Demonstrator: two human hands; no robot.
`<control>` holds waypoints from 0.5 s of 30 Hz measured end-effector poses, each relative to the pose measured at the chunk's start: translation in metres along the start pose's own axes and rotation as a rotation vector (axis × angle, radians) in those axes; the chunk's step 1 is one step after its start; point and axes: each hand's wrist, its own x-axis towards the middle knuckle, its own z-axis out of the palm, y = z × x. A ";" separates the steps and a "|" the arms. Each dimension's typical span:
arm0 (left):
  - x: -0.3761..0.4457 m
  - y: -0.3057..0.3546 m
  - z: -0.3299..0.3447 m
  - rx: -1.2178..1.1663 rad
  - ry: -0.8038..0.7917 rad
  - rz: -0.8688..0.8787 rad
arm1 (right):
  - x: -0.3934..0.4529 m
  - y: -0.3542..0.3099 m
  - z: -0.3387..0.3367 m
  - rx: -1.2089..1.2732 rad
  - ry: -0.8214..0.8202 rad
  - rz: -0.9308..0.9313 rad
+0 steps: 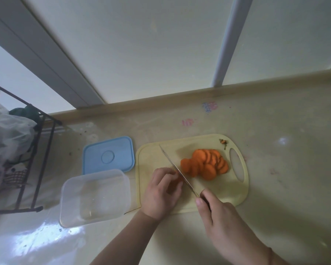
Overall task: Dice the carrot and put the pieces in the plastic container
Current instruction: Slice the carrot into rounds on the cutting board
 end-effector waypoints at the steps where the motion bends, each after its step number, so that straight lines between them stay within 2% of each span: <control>1: -0.001 -0.002 0.001 -0.004 -0.003 0.010 | 0.002 -0.001 0.001 -0.006 -0.002 -0.006; 9: -0.001 0.000 0.001 -0.047 0.007 0.093 | 0.041 -0.006 0.017 -0.057 -0.010 -0.013; 15: 0.000 -0.007 0.000 -0.030 -0.002 0.043 | 0.026 0.005 0.014 -0.027 0.003 -0.041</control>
